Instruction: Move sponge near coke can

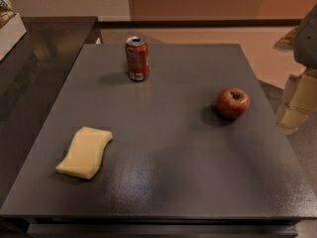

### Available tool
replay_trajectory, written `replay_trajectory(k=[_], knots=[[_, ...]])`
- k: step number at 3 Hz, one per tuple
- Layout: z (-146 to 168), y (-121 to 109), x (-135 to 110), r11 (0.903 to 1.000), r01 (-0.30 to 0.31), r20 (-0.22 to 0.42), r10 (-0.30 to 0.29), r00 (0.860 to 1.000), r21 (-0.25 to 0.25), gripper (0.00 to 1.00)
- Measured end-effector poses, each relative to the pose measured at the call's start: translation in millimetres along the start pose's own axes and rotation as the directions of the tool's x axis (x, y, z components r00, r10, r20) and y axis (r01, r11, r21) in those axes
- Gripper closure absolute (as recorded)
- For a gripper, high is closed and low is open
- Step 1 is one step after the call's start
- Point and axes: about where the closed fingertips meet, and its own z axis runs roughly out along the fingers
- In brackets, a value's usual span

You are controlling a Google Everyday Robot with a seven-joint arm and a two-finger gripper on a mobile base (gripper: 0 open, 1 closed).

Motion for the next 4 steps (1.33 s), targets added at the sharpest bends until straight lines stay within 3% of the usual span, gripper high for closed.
replay_trajectory(k=[2,4], knots=[[-5.7,7.3,-5.9,1.0,0.005,0.025,-0.005,1.0,0.002,0.0],[1.4,58.1,-60.0,0.9999,-0.001,0.146,0.003,0.989,-0.013,0.0]])
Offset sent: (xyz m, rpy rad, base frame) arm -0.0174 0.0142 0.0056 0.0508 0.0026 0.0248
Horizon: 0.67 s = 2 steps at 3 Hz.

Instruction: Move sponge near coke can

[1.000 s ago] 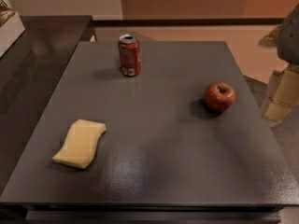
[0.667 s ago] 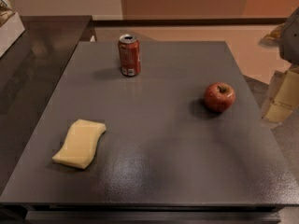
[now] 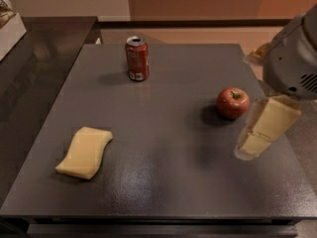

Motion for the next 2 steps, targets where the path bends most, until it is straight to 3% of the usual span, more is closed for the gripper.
replay_trajectory(k=[2], knots=[[60.4,41.2,-56.2,0.9998,0.001,0.105,0.001,0.994,-0.02,0.0]])
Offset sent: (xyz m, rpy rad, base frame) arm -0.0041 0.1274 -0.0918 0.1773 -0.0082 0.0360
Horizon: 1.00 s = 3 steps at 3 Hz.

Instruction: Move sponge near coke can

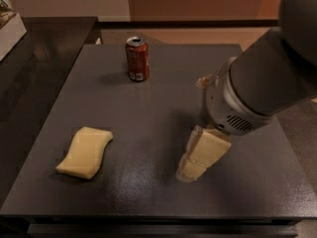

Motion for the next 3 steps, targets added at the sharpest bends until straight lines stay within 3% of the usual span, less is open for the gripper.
replay_trajectory(k=[3], knots=[[94.7,35.8,-64.5,0.9962,-0.059,0.095,0.065,0.993,-0.064,0.0]])
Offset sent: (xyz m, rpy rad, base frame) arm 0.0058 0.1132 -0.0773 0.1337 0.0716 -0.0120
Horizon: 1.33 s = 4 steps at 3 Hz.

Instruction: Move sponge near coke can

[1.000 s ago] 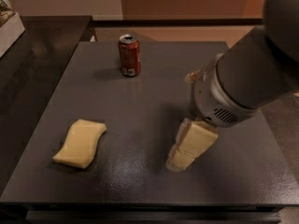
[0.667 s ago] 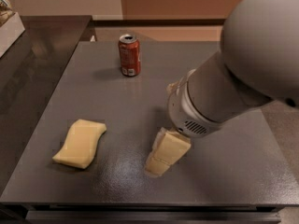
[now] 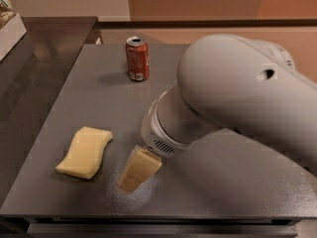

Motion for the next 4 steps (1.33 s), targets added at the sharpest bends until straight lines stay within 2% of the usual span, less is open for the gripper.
replay_trajectory(k=[2,4], knots=[[43.4,20.8,-38.3,0.9979,-0.032,0.045,0.035,0.998,-0.057,0.0],[68.4,35.1,-75.4,0.9965,-0.025,0.107,0.033,0.994,-0.08,0.0]])
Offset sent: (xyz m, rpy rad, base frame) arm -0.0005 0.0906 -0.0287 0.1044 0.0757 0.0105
